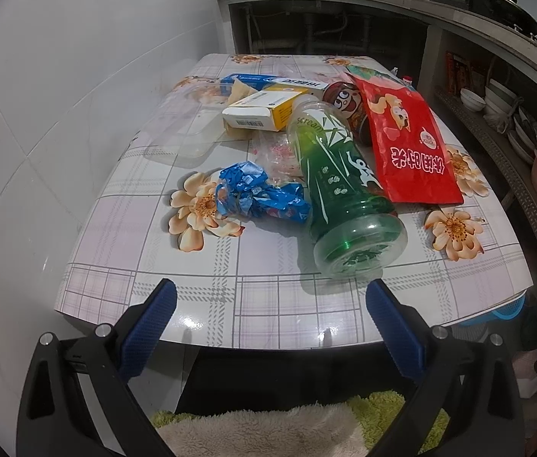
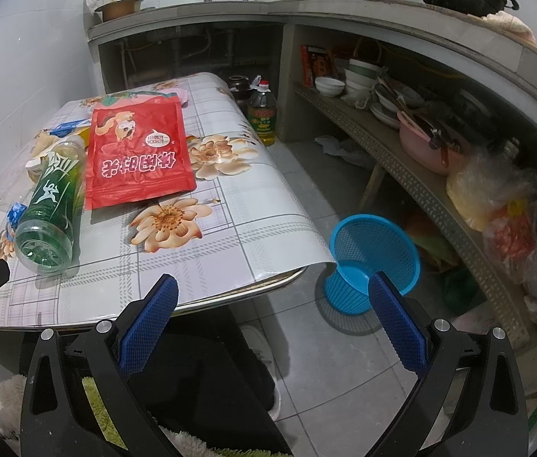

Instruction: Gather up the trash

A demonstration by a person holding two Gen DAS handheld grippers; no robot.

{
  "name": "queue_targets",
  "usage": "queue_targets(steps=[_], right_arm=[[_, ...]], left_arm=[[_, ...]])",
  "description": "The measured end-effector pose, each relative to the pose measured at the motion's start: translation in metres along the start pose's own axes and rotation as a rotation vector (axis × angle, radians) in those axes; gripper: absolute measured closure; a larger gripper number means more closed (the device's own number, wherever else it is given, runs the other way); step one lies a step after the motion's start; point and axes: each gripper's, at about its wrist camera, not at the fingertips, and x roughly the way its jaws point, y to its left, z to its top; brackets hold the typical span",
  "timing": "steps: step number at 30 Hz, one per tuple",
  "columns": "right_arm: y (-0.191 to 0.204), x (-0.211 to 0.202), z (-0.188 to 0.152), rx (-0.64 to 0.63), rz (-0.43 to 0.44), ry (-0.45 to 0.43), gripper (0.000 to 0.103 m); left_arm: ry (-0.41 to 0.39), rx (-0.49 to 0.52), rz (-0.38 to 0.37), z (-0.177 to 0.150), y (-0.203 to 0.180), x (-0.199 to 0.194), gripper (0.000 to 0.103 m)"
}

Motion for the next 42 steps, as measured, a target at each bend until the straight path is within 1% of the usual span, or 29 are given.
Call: queue_targets(steps=[35, 40, 42], right_arm=[[0.005, 0.001, 0.001, 0.006, 0.014, 0.009, 0.008], [0.005, 0.001, 0.001, 0.006, 0.014, 0.010, 0.008], [0.006, 0.002, 0.001, 0.006, 0.016, 0.012, 0.008]], left_arm=[[0.016, -0.004, 0.003, -0.001, 0.008, 0.006, 0.006], [0.020, -0.013, 0.000, -0.001, 0.011, 0.008, 0.006], [0.011, -0.018, 0.000, -0.001, 0.015, 0.008, 0.006]])
